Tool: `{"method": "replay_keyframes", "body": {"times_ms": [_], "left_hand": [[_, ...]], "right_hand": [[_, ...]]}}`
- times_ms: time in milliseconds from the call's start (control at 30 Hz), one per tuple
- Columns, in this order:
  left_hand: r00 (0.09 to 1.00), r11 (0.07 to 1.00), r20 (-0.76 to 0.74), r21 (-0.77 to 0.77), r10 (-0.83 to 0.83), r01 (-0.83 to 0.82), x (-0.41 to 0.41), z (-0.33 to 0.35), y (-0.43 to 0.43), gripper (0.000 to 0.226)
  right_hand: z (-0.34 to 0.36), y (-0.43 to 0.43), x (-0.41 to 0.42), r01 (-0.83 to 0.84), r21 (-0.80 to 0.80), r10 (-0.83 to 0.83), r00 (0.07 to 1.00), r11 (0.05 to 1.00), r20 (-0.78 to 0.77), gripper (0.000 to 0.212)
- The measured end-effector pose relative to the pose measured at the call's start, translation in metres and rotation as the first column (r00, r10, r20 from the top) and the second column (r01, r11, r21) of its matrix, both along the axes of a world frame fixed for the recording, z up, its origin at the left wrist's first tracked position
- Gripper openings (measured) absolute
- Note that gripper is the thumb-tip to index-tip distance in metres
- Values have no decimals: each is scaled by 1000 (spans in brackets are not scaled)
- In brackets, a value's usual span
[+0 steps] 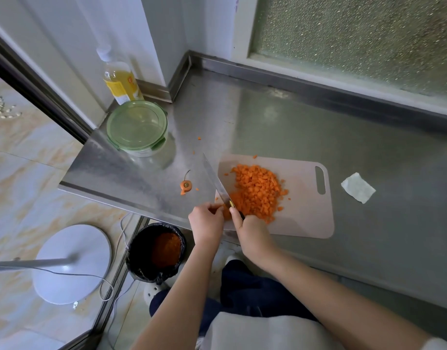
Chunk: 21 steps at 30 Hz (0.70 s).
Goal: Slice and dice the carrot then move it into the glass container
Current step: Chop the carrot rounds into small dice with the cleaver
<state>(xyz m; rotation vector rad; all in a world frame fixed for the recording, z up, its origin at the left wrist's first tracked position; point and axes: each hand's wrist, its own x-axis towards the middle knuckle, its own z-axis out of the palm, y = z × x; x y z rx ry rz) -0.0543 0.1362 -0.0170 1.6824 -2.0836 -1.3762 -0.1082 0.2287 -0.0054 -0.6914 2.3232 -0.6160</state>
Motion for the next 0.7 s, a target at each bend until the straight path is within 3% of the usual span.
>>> {"method": "replay_keyframes", "body": {"times_ms": [533,700], "left_hand": [[1000,1000,-23,-9,12,-12,4,1,4,15],[999,1000,-26,5,21,-21,3,2,4,15]], "right_hand": [[4,3,-14,98,-106,-78,982,990,173,64],[4,4,-10,78,-47,-69,983,996,169,64]]}}
